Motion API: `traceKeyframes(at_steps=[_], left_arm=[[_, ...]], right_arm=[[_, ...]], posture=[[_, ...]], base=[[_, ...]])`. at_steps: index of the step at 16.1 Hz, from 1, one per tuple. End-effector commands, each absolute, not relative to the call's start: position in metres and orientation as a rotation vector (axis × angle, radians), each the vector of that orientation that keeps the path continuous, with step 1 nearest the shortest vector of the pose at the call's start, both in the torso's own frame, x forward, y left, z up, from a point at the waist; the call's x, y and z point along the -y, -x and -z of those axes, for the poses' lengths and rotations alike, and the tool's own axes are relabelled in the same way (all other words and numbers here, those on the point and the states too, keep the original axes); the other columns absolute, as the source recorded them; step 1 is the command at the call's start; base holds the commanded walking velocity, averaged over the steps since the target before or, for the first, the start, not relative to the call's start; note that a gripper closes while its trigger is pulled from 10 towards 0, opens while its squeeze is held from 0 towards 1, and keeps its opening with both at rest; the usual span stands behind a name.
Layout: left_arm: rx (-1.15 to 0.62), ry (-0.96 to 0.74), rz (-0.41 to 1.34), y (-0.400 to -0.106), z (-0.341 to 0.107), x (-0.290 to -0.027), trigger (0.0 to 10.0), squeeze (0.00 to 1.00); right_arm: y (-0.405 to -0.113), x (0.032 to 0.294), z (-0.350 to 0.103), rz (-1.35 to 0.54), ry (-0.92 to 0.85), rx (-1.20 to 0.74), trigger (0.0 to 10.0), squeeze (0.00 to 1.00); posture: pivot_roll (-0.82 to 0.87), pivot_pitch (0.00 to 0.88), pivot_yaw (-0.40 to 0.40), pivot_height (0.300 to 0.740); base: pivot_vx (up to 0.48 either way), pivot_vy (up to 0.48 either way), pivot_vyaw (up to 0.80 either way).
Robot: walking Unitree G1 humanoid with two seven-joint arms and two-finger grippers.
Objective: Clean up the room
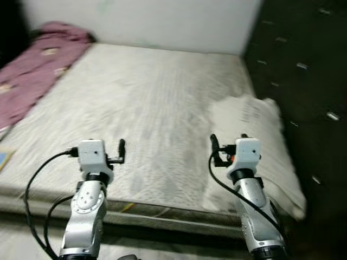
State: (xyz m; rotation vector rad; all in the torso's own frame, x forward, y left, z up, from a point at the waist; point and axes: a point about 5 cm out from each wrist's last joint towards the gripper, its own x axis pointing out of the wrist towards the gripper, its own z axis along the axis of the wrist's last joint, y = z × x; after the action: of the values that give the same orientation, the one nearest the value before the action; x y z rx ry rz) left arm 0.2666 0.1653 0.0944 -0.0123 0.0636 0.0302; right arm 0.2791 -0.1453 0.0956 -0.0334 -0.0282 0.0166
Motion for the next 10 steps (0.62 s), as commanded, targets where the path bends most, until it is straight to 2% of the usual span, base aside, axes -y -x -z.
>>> traceKeyframes(at_steps=[1,6,10], left_arm=[[-0.081,0.008,-0.020,-0.2680,-0.0926,-0.1657,10.0,0.00],[-0.083,0.008,-0.022,-0.2714,-0.0932,-0.1682,10.0,0.00],[-0.084,0.016,-0.020,-0.2759,-0.0932,-0.1676,10.0,0.00]], right_arm=[[-0.2806,0.1461,-0.0988,-0.007,0.025,0.033,10.0,0.00],[-0.2856,0.1422,-0.1009,-0.011,0.005,0.037,10.0,0.00],[-0.2888,0.1422,-0.1023,-0.007,0.002,0.044,10.0,0.00]], posture=[[0.09,0.000,0.002,0.740],[0.09,0.000,0.006,0.740],[0.08,0.000,0.011,0.740]], base=[[0.000,0.000,-0.80],[0.000,0.000,-0.80],[0.000,0.000,0.00]])
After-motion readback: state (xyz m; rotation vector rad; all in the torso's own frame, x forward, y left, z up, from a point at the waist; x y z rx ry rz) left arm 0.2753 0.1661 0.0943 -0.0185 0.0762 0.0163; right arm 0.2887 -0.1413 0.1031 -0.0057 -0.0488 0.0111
